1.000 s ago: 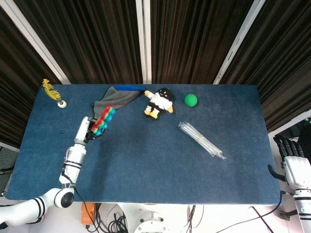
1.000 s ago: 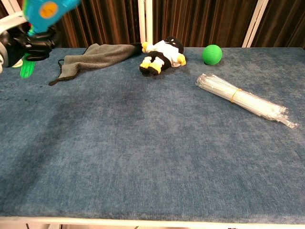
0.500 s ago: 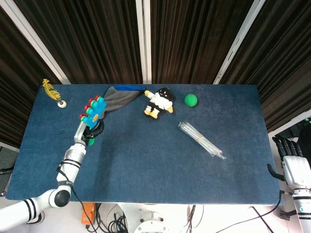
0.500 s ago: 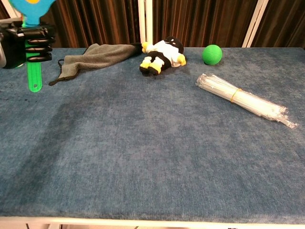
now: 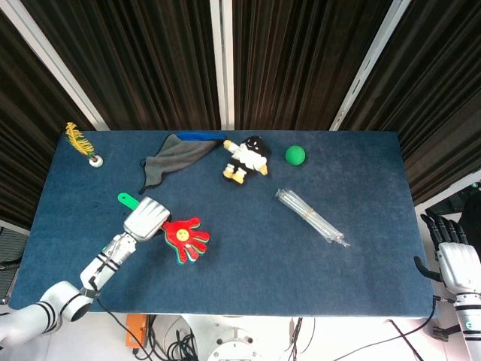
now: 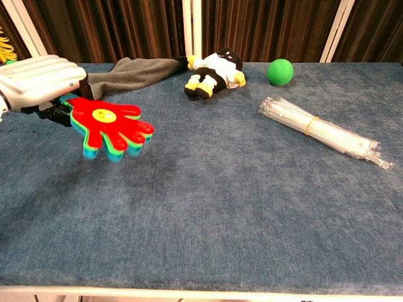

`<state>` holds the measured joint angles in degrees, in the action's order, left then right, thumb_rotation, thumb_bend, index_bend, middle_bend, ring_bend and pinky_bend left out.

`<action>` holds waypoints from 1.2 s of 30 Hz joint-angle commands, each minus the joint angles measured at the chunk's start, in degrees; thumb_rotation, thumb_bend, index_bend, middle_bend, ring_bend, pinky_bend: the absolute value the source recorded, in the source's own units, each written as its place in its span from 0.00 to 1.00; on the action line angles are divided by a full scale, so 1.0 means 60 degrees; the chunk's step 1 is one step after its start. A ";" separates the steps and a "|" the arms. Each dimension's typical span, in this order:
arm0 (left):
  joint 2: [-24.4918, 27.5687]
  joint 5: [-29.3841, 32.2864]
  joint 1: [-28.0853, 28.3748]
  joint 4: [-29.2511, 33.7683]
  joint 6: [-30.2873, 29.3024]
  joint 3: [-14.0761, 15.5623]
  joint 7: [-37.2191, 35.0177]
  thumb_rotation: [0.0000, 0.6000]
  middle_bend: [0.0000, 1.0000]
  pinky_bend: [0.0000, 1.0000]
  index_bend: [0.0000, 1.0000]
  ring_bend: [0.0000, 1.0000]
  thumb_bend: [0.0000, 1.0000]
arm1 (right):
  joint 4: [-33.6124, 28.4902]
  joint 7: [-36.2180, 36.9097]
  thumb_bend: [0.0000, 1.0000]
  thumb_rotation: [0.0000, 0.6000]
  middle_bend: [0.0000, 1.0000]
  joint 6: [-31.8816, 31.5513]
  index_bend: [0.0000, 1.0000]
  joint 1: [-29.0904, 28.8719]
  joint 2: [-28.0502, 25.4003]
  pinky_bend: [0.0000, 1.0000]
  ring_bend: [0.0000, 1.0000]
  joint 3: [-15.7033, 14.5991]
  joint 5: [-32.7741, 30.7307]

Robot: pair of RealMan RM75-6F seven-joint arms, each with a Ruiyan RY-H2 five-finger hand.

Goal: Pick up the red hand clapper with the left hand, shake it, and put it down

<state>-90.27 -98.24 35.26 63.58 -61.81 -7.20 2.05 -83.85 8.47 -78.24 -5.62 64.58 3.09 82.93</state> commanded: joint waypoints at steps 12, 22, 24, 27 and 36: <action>-0.1156 0.6371 -0.0863 0.3227 -0.0133 -0.2528 -0.1391 1.00 1.00 1.00 1.00 1.00 0.66 | 0.0139 0.0046 0.24 1.00 0.00 0.0124 0.00 -0.0010 0.0081 0.00 0.00 -0.0039 -0.0053; -0.1362 0.6432 -0.0677 0.3233 -0.0099 -0.2335 -0.1324 1.00 1.00 1.00 1.00 1.00 0.65 | 0.0263 0.0158 0.24 1.00 0.00 0.0184 0.00 -0.0015 0.0079 0.00 0.00 -0.0032 -0.0097; -0.1559 0.6341 -0.0514 0.2991 -0.0170 -0.2316 -0.1123 1.00 1.00 1.00 1.00 1.00 0.65 | 0.0287 0.0170 0.24 1.00 0.00 0.0205 0.00 -0.0021 0.0103 0.00 0.00 -0.0047 -0.0084; -0.1909 0.5762 -0.0200 0.2457 -0.0399 -0.1995 -0.0458 1.00 1.00 1.00 1.00 1.00 0.65 | 0.0339 0.0203 0.24 1.00 0.00 0.0242 0.00 -0.0023 0.0125 0.00 0.00 -0.0042 -0.0123; -0.1738 0.5289 0.0724 0.1996 0.0946 -0.0717 0.2392 1.00 0.41 0.51 0.29 0.40 0.51 | 0.0483 0.0410 0.24 1.00 0.00 0.0290 0.00 -0.0032 0.0121 0.00 0.00 -0.0014 -0.0164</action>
<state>-101.68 -66.55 37.38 75.75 -60.43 -14.20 12.17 -81.07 10.78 -76.53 -5.82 65.31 2.99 81.97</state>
